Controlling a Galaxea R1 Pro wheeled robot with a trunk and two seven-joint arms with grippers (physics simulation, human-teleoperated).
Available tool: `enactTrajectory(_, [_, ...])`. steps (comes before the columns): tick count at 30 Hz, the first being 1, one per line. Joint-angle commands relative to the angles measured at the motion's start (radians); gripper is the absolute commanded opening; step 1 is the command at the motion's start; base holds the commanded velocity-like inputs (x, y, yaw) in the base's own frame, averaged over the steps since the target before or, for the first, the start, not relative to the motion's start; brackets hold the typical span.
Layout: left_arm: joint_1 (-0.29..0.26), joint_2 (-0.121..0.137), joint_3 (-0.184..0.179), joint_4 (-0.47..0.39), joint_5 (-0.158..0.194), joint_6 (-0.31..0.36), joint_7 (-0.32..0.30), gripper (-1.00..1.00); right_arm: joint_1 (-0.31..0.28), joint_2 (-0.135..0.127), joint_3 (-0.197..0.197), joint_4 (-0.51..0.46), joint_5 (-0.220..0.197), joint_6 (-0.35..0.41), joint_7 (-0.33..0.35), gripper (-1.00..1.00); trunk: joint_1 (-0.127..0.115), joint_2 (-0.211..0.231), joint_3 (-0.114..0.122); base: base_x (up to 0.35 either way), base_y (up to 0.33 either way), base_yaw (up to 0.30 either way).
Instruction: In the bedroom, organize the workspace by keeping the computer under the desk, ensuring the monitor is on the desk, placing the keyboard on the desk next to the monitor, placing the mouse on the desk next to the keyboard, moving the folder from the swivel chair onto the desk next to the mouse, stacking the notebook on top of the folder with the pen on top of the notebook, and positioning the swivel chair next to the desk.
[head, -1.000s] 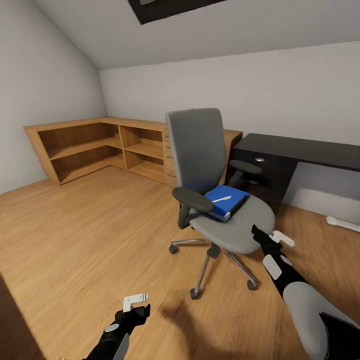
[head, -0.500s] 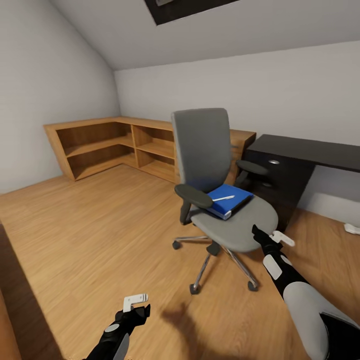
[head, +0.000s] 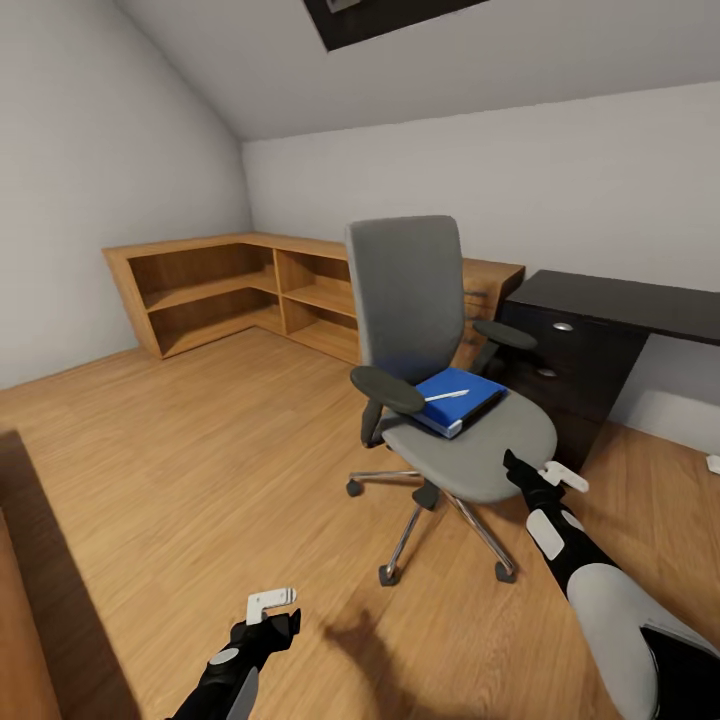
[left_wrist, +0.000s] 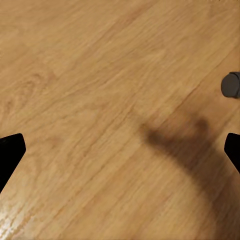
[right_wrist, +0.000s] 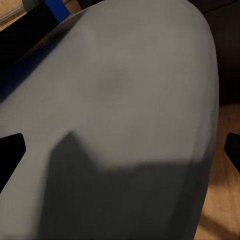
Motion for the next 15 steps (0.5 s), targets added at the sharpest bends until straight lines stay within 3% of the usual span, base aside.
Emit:
enactTrajectory(1, [0.0, 0.0, 0.001, -0.002, 0.01, 0.006, 0.003, 1.0, 0.0, -0.001, -0.004, 0.022, -0.015, -0.004, 0.003, 1.0, 0.0, 0.0, -0.001, 0.0, 0.0, 0.003])
enactTrajectory(15, [0.0, 0.0, 0.001, -0.001, 0.01, 0.006, 0.003, 1.0, 0.0, -0.013, -0.005, 0.008, -0.018, -0.004, 0.003, 1.0, 0.0, 0.0, -0.001, 0.0, 0.0, 0.0])
